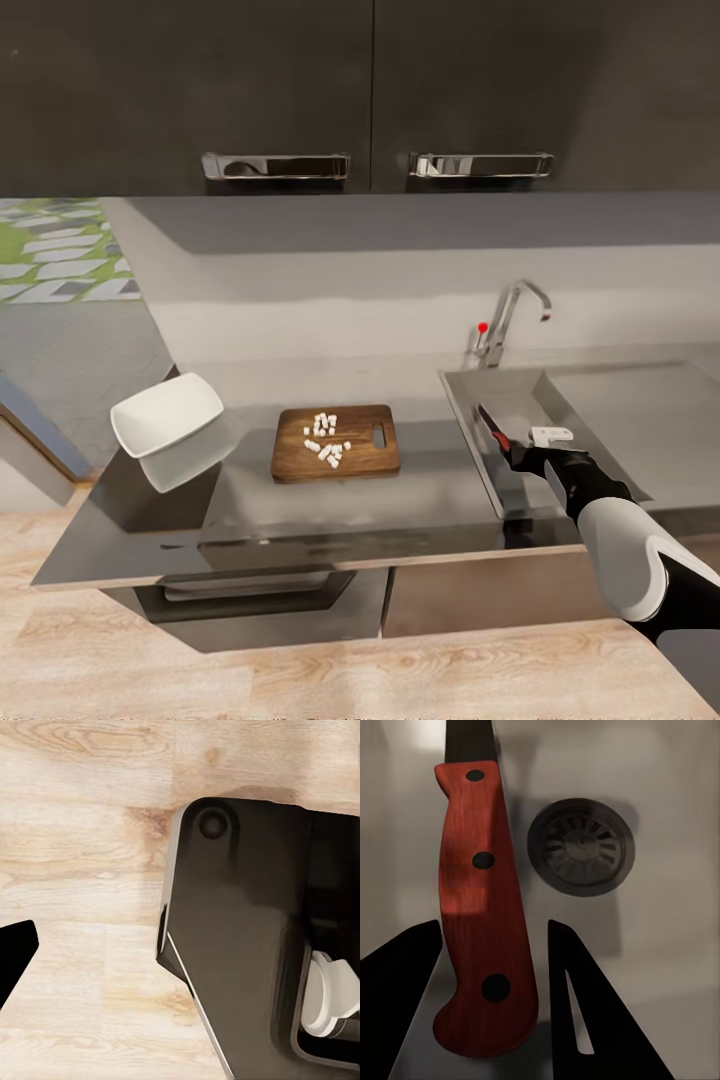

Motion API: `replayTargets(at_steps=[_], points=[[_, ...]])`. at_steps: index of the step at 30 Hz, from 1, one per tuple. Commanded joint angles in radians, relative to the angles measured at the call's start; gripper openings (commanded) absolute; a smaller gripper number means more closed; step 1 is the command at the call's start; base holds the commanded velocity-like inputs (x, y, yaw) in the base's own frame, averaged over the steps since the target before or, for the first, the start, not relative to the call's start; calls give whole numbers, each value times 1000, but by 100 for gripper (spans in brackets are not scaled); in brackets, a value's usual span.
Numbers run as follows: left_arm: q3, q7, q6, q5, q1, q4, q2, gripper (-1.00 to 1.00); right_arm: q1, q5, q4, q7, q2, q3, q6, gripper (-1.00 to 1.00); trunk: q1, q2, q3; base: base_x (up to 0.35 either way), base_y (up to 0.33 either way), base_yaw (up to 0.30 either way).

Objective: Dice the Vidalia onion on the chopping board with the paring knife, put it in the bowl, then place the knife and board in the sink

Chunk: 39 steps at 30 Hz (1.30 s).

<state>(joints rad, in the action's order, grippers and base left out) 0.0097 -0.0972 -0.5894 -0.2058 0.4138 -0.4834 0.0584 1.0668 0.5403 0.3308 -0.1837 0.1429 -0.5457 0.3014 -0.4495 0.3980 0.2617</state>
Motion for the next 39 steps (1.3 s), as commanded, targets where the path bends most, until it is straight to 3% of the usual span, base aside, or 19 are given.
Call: replayTargets(at_steps=[1,20,21,34,37,39], points=[[1,-10,0,-11,0,-1,0,100,1,10,2,-8,-1,-8,4,-100,-1,2,3,0,0,0],[1,-10,2,-11,0,0,0,100,1,10,3,-8,0,-8,-2,-100,-1,2,34,0,0,0],[1,-10,2,-11,0,0,0,100,1,10,3,-8,0,-8,-5,100,-1,2,35,0,0,0],[1,-10,2,-11,0,3,0,100,1,10,25,-14,3,-11,-11,100,-1,2,48,0,0,0],[1,-10,2,-11,0,4,0,100,1,8,136,-34,2,-10,-5,100,-1,2,49,0,0,0],[1,-10,2,-11,0,5,0,100,1,8,234,-91,-1,-9,13,100,-1,2,49,0,0,0]])
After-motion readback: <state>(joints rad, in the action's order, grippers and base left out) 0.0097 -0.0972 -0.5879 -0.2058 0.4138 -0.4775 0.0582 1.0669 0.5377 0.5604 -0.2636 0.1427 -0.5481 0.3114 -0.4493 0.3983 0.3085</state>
